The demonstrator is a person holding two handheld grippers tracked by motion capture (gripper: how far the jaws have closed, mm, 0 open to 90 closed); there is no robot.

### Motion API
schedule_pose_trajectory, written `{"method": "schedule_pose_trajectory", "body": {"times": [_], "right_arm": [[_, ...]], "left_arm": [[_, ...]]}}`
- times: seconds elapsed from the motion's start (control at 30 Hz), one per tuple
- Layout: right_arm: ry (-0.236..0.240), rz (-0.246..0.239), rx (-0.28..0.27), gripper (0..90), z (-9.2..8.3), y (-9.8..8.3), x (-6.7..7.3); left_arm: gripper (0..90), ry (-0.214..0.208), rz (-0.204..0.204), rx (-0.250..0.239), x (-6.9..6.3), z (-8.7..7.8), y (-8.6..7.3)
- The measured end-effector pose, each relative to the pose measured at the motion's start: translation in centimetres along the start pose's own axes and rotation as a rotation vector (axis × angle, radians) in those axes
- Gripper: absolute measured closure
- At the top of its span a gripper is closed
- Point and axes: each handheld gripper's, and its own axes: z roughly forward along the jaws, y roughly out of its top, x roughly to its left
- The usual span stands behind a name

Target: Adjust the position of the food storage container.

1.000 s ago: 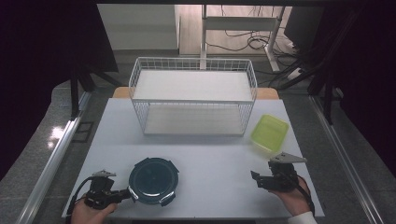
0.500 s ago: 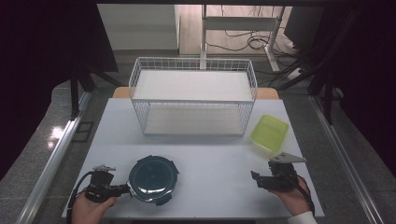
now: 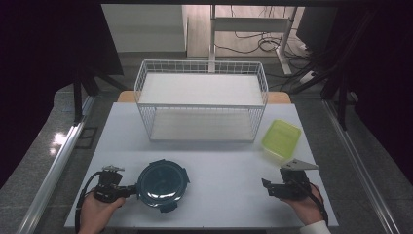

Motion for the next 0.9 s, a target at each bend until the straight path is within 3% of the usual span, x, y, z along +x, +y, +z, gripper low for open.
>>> {"method": "schedule_pose_trajectory", "body": {"times": [0.23,0.9], "right_arm": [[-0.001,0.004,-0.004,22.1,0.0,0.0,0.0],[-0.005,0.000,-0.005,22.1,0.0,0.0,-0.1]], "left_arm": [[90.0,-0.008,0.028,0.005,-0.4,0.8,1.1],[90.0,-0.032,0.097,0.028,-3.2,3.2,3.6]]}}
